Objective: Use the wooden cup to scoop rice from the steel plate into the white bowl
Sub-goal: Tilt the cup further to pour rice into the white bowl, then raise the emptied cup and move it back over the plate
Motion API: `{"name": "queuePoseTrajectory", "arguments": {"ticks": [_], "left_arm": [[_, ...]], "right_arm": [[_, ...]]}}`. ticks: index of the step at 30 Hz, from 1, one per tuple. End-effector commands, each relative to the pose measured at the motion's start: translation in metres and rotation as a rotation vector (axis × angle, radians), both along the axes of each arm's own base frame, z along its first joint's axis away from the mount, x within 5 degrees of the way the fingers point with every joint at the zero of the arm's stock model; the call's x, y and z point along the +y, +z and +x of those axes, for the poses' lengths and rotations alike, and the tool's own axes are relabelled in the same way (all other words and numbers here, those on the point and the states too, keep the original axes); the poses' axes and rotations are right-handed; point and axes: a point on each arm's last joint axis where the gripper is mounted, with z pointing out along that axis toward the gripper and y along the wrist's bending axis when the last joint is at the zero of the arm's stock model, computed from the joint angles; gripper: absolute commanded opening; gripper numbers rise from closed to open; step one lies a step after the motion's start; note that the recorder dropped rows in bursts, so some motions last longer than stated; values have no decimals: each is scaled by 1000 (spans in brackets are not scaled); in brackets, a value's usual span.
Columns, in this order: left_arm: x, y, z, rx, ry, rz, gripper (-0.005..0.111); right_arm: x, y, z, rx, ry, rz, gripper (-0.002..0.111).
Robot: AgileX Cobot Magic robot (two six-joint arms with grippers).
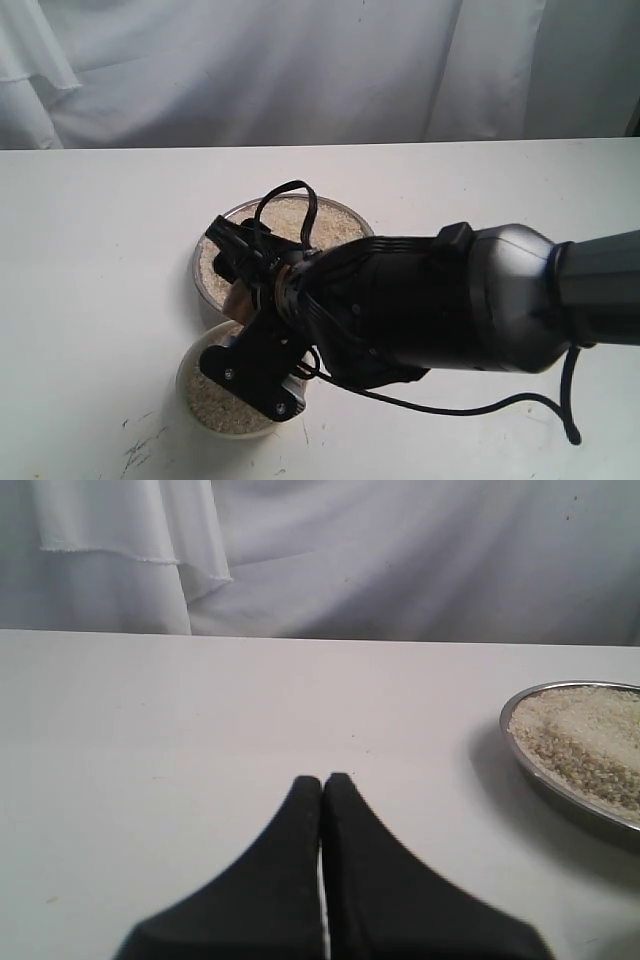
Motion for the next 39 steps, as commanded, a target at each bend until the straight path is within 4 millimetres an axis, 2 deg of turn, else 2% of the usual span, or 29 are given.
{"name": "queuePoseTrajectory", "arguments": {"ticks": [1, 18, 23, 34, 37, 39], "left_arm": [[0, -1, 0, -7, -1, -4, 0], [0, -1, 0, -7, -1, -4, 0], [0, -1, 0, -7, -1, -4, 0], [0, -1, 0, -7, -1, -4, 0], [0, -1, 0, -7, -1, -4, 0], [0, -1, 0, -7, -1, -4, 0]], "right_arm": [[3, 6, 0, -45, 41, -7, 0], [5, 9, 0, -100, 64, -20, 0], [3, 20, -2, 21, -96, 191, 0], [-8, 72, -8, 309, -397, 753, 0], [-11, 82, -9, 415, -455, 876, 0], [-15, 90, -7, 545, -501, 992, 0]]}}
